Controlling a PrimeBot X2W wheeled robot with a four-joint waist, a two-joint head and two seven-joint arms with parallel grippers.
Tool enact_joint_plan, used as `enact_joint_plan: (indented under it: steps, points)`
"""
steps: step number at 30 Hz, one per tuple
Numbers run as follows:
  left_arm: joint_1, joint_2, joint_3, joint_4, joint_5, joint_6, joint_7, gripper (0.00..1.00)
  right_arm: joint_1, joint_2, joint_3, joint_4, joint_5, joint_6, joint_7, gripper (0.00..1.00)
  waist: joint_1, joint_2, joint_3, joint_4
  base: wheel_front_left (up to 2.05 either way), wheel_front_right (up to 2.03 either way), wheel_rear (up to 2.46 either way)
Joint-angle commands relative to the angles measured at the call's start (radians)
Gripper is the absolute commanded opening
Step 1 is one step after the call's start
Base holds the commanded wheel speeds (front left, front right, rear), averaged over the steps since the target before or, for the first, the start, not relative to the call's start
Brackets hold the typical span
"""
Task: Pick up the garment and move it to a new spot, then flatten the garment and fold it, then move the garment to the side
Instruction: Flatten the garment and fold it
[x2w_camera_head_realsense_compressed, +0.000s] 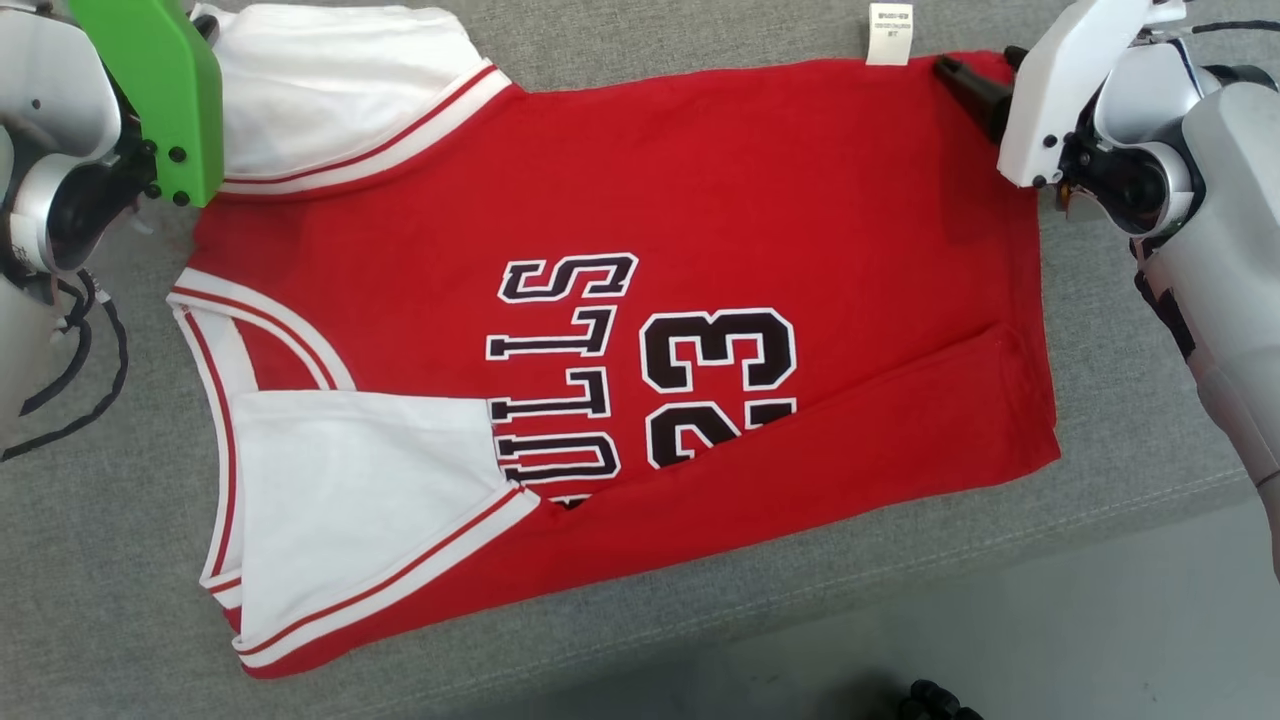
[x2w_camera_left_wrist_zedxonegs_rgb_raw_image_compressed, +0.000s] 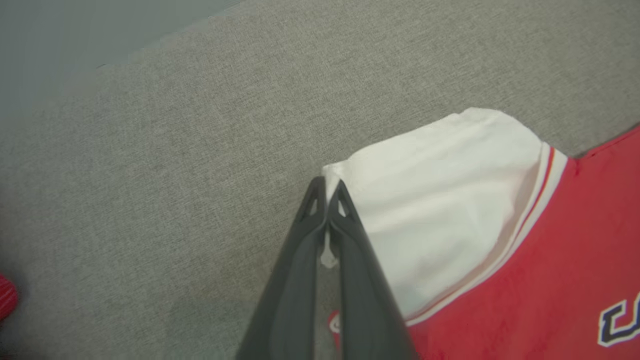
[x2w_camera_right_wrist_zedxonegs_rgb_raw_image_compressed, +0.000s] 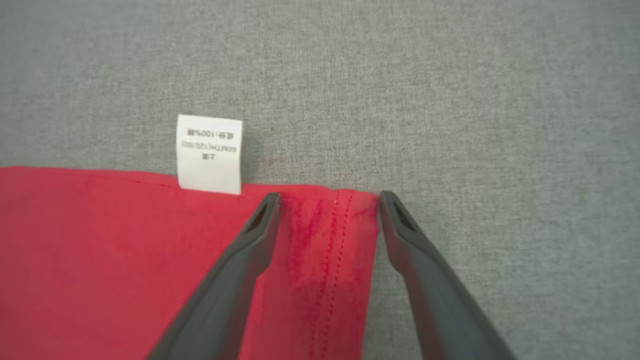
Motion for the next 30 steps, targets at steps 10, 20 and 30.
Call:
enact_joint_plan:
  steps: [10, 20, 30]
  points:
    - [0.021, -0.008, -0.002, -0.01, -0.013, 0.005, -0.007, 0.0, -0.037, 0.003, 0.054, 0.069, -0.02, 0.0, 0.041, 0.34, -0.0001, 0.0, -0.004, 0.014, 0.0, 0.0, 0.0]
    - [0.037, -0.016, 0.034, -0.011, -0.057, -0.006, -0.054, 0.0, -0.04, -0.014, 0.097, 0.104, -0.048, -0.001, -0.097, 0.0, -0.0001, 0.0, -0.028, 0.036, 0.0, 0.0, 0.0]
    - [0.184, 0.016, 0.082, -0.138, -0.127, -0.024, -0.158, 0.0, 0.058, -0.1, 0.191, 0.043, 0.014, -0.001, -0.295, 0.0, -0.0001, 0.0, -0.097, 0.068, 0.0, 0.0, 0.0]
